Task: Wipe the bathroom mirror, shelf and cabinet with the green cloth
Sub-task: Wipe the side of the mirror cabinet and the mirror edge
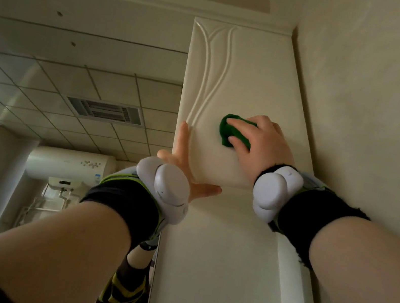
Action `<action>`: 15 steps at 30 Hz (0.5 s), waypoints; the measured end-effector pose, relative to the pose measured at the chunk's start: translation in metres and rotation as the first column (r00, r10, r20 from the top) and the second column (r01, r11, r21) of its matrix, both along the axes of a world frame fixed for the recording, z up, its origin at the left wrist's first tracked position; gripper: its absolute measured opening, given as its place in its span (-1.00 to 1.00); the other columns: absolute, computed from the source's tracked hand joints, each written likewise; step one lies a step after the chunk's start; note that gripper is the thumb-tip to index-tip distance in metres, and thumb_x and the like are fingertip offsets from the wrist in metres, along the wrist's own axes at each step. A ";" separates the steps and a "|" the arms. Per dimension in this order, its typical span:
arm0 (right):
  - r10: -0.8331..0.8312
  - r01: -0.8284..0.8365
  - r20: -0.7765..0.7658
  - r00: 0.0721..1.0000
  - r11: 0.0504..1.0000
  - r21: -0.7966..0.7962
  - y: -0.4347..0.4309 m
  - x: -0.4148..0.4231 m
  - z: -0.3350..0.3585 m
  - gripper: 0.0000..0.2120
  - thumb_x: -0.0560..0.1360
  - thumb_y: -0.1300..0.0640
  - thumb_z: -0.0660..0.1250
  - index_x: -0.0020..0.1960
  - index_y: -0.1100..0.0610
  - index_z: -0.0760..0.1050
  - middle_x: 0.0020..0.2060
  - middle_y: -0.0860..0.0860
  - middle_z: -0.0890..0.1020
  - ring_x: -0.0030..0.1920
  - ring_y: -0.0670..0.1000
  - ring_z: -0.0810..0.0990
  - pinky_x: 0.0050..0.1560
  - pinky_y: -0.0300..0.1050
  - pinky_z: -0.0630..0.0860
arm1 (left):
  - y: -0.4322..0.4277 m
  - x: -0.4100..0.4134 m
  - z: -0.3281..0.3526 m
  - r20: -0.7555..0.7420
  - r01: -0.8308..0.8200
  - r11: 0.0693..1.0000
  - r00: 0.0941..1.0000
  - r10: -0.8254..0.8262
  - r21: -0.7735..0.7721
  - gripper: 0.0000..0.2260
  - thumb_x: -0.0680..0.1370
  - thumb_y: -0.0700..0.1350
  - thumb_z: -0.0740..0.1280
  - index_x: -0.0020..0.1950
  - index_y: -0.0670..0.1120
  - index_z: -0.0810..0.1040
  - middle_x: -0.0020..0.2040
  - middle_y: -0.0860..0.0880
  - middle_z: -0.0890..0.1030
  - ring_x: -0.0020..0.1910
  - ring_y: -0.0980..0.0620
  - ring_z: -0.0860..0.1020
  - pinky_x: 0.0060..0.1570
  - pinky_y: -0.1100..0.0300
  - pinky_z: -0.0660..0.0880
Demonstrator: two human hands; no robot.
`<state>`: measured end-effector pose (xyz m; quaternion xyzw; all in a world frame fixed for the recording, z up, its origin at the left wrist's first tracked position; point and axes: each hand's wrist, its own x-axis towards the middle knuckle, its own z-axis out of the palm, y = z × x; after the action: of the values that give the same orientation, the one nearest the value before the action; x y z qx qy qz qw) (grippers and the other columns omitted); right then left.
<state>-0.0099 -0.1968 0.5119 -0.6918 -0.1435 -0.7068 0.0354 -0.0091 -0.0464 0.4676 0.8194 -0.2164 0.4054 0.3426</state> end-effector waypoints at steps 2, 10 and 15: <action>-0.010 0.010 0.007 1.000 1.000 0.016 -0.001 0.001 0.007 -0.66 0.54 0.04 0.24 0.31 -0.06 0.43 0.15 0.06 0.44 0.17 0.10 0.34 0.08 -0.08 0.34 | 0.001 0.004 0.002 0.017 -0.035 0.999 0.999 0.034 0.023 0.08 0.35 0.19 0.46 0.48 0.13 -0.36 0.33 -0.16 0.27 -0.13 0.01 0.28 -0.13 0.22 0.25; -0.015 0.009 0.059 0.998 0.996 0.091 0.006 0.006 -0.009 -0.66 0.54 0.03 0.22 0.32 -0.05 0.42 0.17 0.07 0.42 0.17 0.11 0.33 0.05 -0.07 0.34 | 0.000 0.007 0.001 0.013 -0.051 0.998 0.999 0.051 0.028 0.07 0.35 0.21 0.44 0.47 0.13 -0.38 0.32 -0.18 0.27 -0.12 -0.01 0.29 -0.11 0.16 0.25; -0.031 0.024 0.063 0.998 0.994 0.104 0.005 0.006 -0.023 -0.65 0.54 0.03 0.22 0.32 -0.06 0.42 0.17 0.07 0.42 0.15 0.10 0.32 0.03 -0.06 0.33 | -0.001 0.006 0.001 -0.001 -0.007 1.000 1.000 0.007 -0.003 0.09 0.35 0.18 0.46 0.48 0.11 -0.37 0.37 -0.19 0.23 -0.09 -0.01 0.28 -0.14 0.20 0.20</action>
<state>-0.0037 -0.1918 0.4886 -0.6679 -0.0985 -0.7355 0.0568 -0.0032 -0.0469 0.4685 0.8198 -0.2128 0.4066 0.3424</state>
